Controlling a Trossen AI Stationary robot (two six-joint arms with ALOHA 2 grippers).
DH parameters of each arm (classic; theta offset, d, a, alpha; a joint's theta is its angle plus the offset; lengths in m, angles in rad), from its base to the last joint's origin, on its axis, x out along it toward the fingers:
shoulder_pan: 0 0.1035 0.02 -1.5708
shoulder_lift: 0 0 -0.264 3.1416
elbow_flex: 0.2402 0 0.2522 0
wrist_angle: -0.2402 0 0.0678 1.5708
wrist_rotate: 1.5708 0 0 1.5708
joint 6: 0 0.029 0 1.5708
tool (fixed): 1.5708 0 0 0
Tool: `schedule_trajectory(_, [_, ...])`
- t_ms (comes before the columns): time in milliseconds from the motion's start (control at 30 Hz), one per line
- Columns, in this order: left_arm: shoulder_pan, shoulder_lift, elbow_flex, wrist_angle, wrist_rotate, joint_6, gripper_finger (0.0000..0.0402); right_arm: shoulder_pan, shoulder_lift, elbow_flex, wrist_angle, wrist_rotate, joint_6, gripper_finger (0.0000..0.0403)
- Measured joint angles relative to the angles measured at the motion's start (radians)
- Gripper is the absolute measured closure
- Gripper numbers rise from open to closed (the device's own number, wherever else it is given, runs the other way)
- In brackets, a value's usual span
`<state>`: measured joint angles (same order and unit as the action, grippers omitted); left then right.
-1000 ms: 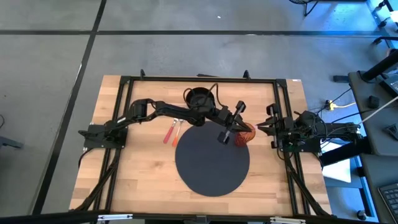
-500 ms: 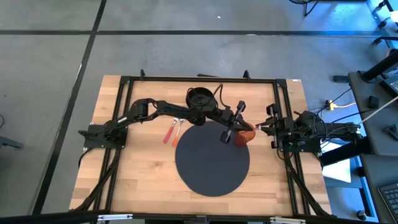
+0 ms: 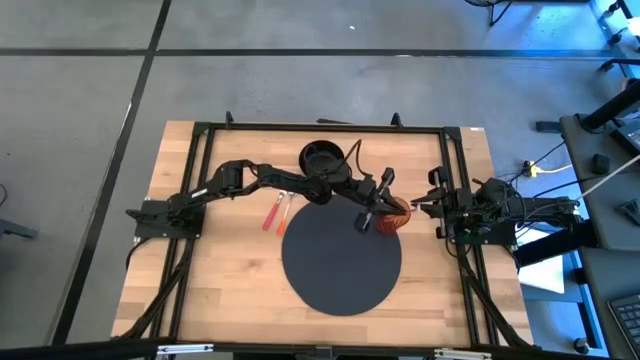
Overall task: Pick & Place Utensil
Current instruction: Put the orange straw into the brown glass on the gray mat, then put the black bowl in the center of the gray mat
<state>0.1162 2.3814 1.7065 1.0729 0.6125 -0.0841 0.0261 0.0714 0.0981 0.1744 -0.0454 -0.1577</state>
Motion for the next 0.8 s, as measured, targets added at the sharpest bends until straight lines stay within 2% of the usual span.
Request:
schedule_trajectory(467, [0.031, -0.001, 0.000, 0.014, 0.024, -0.078, 0.0268, 0.000, 0.000, 0.000, -0.001, 0.000, 0.013, 0.0375])
schedule_trajectory(567, [0.035, -0.048, -0.002, 0.042, 0.159, -0.127, 0.0257, 0.000, 0.000, 0.000, -0.001, 0.000, 0.022, 0.0375])
schedule_trajectory(700, [0.035, -0.199, 0.001, 0.049, 0.332, -0.348, 0.0263, 0.000, 0.000, 0.000, -0.004, 0.000, 0.024, 0.0375])
schedule_trajectory(800, [0.026, -0.310, 0.001, -0.017, 0.456, -0.507, 0.0281, 0.000, 0.000, 0.000, -0.007, 0.000, 0.027, 0.0375])
